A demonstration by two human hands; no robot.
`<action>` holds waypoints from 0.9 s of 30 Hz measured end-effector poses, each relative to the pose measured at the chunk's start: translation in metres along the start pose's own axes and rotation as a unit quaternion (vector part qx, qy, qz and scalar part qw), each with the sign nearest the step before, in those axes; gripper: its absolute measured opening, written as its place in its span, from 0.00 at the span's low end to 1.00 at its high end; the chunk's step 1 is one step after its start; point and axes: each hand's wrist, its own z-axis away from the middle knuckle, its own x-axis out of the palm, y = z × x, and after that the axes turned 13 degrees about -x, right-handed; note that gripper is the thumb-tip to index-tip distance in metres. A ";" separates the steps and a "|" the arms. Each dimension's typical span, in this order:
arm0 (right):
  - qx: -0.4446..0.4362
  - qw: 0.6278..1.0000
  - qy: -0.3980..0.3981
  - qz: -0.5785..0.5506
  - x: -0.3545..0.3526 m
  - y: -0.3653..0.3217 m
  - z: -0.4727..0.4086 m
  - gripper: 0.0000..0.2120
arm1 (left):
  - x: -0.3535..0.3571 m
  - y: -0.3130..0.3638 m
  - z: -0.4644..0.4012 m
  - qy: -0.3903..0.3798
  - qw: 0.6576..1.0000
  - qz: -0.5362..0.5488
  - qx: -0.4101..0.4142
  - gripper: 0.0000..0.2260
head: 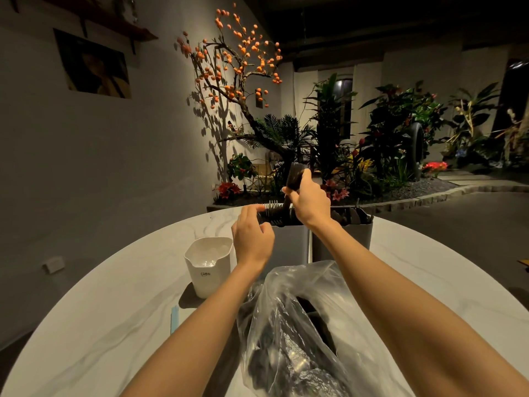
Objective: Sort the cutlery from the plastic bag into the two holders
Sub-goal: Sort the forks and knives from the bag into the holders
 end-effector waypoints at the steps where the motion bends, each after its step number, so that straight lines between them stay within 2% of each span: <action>1: -0.014 0.999 -0.020 0.026 0.002 -0.001 0.000 0.17 | 0.001 -0.002 0.000 -0.005 1.000 0.000 0.000 0.14; 5: -0.050 0.991 -0.069 0.100 0.011 -0.005 -0.004 0.13 | 0.001 -0.012 -0.003 -0.010 1.000 -0.026 0.000 0.14; 10: -0.036 0.986 -0.053 0.156 0.009 -0.007 -0.010 0.15 | 0.002 -0.015 -0.005 -0.008 0.999 -0.033 0.003 0.14; 13: -0.023 0.994 -0.038 0.098 0.013 -0.006 -0.008 0.13 | 0.003 -0.014 -0.006 -0.002 0.999 -0.054 0.003 0.12; 14: -0.023 0.994 -0.059 0.093 0.016 -0.007 -0.007 0.12 | 0.002 -0.014 -0.005 -0.004 0.998 -0.067 -0.001 0.12; 17: -0.056 0.968 -0.147 0.196 0.032 -0.005 -0.001 0.12 | 0.003 -0.012 -0.005 -0.009 0.994 -0.113 -0.010 0.08; 21: -0.036 0.964 -0.164 0.204 0.035 -0.002 -0.002 0.16 | 0.002 -0.011 -0.009 -0.036 0.992 -0.122 -0.025 0.09; 24: -0.046 0.984 -0.112 0.129 0.032 -0.001 -0.004 0.22 | 0.003 -0.013 -0.011 -0.059 0.996 -0.044 -0.055 0.11; 26: -0.109 0.990 -0.037 0.076 0.033 0.000 -0.002 0.21 | 0.005 -0.014 -0.011 -0.066 0.995 0.002 -0.079 0.13; 27: -0.146 0.987 -0.030 0.064 0.033 0.001 0.000 0.20 | 0.006 -0.015 -0.011 -0.070 0.994 0.013 -0.086 0.13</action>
